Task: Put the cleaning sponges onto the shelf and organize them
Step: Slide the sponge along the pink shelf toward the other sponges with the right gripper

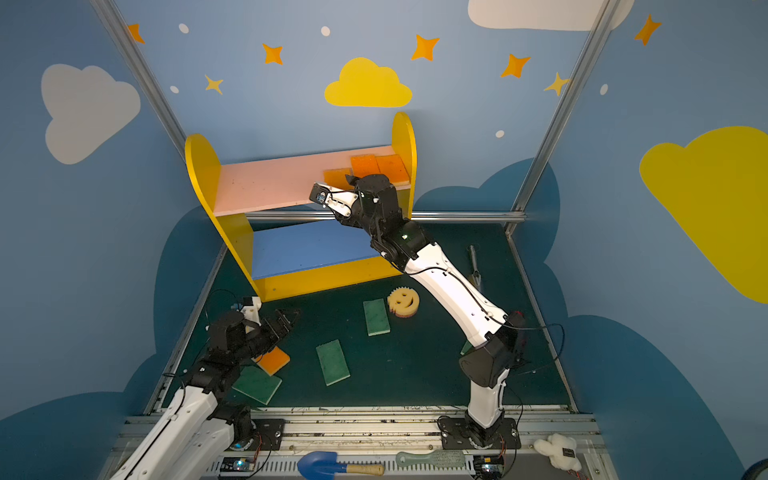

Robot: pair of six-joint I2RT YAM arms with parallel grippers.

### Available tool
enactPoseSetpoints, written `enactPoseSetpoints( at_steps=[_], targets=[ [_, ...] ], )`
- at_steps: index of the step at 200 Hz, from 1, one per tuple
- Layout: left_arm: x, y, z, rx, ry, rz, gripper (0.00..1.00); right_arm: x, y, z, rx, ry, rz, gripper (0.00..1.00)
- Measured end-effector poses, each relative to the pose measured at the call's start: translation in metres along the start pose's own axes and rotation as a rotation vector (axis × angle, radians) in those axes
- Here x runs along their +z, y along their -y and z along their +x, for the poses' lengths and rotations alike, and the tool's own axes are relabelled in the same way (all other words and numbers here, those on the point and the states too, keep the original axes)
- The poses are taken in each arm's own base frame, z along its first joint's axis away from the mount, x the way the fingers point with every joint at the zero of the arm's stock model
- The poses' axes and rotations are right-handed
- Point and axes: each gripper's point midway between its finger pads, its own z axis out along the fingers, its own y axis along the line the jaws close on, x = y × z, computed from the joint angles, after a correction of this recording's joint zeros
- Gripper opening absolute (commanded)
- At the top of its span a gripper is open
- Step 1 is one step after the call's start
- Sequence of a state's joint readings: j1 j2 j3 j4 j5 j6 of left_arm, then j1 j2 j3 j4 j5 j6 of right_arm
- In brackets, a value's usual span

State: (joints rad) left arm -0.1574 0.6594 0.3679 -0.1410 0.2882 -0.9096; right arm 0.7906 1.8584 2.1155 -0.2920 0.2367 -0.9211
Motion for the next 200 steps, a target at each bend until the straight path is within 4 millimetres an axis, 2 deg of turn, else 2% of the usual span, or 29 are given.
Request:
enactPoseSetpoints(
  at_steps=[44, 79, 154, 200],
  targets=[
    [0.001, -0.001, 0.001, -0.004, -0.006, -0.005, 0.99, 0.021, -0.009, 0.014, 0.012, -0.041, -0.025, 0.64],
    [0.003, -0.003, 0.001, -0.008, -0.010, -0.007, 0.99, 0.021, -0.020, 0.020, 0.014, -0.058, -0.073, 0.65],
    [0.006, -0.002, 0.001, -0.011, -0.015, -0.002, 0.99, 0.019, -0.023, 0.023, 0.033, -0.062, -0.096, 0.65],
    [0.007, -0.003, 0.002, -0.014, -0.020, -0.007, 0.99, 0.009, -0.024, 0.021, 0.033, -0.058, -0.112, 0.68]
  ],
)
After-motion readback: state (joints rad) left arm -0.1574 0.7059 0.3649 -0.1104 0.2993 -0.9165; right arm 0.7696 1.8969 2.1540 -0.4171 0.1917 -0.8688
